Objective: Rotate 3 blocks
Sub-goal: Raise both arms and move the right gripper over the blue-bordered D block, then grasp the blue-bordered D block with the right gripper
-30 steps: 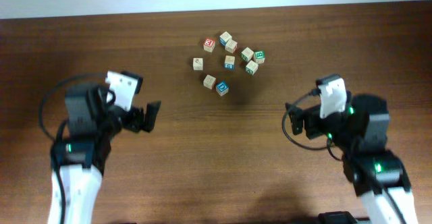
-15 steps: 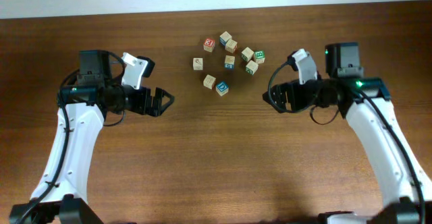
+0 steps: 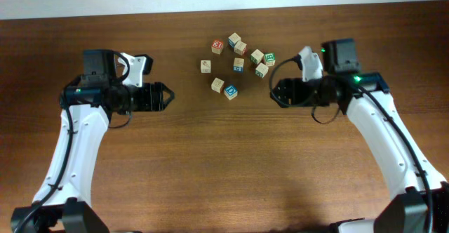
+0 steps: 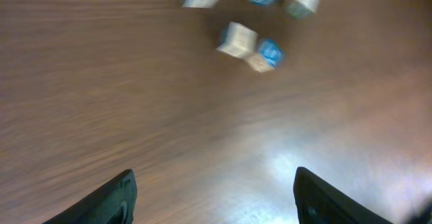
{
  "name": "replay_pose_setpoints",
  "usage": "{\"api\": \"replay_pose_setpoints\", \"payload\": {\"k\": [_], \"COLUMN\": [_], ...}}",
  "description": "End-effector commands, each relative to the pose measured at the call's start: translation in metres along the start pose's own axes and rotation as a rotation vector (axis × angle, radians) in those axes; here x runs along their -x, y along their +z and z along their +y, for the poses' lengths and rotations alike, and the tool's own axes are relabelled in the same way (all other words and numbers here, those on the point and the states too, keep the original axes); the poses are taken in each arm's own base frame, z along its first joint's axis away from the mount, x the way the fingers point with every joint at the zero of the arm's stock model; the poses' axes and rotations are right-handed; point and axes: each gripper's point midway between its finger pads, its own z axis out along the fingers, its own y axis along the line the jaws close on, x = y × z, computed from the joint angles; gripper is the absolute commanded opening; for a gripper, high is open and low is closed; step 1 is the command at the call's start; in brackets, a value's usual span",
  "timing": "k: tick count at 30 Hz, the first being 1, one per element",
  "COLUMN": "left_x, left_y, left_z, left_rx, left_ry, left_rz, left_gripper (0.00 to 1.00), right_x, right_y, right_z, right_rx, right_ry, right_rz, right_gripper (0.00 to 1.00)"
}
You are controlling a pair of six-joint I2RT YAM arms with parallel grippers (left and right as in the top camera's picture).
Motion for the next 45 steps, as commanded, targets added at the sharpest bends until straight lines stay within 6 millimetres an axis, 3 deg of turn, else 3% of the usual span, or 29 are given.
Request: {"api": "replay_pose_setpoints", "payload": {"k": [1,6,11,15,21,25,35,41,45], "left_x": [0.026,0.051,0.053,0.042,0.027,0.021,0.021,0.021,0.021], "left_y": [-0.011,-0.029,-0.013,0.013,0.041,0.05,0.051,0.051,0.051], "left_z": [0.019,0.028,0.037,0.051,0.066,0.071,0.071,0.071,0.071], "left_rx": [0.217,0.393,0.409,0.422,0.435,0.44,0.44,0.44,0.44], "left_ry": [-0.112,-0.149,-0.22,-0.265,-0.29,-0.297,-0.296,-0.296,-0.296], "left_rz": [-0.052,-0.077,-0.037,0.032,0.111,0.139,0.14,0.14,0.14], "left_gripper": [0.76,0.77,0.64,0.55,0.67,0.72,0.8,0.82,0.82], "right_x": [0.037,0.07,0.089,0.084,0.071,0.052,0.024,0.024,0.022], "right_y": [-0.007,0.015,0.067,0.113,0.157,0.182,0.201,0.201,0.201], "right_z": [0.006,0.029,0.057,0.066,0.072,0.063,0.045,0.045,0.044], "right_rx": [-0.143,-0.141,-0.112,-0.144,-0.159,-0.179,-0.187,-0.184,-0.186], "right_ry": [-0.019,-0.046,-0.106,-0.058,-0.062,-0.059,-0.243,-0.264,-0.262], "right_rz": [-0.044,0.036,0.078,0.082,0.114,0.18,0.308,0.31,0.319], "right_gripper": [0.83,0.76,0.7,0.62,0.61,0.61,0.61,0.39,0.38]}}
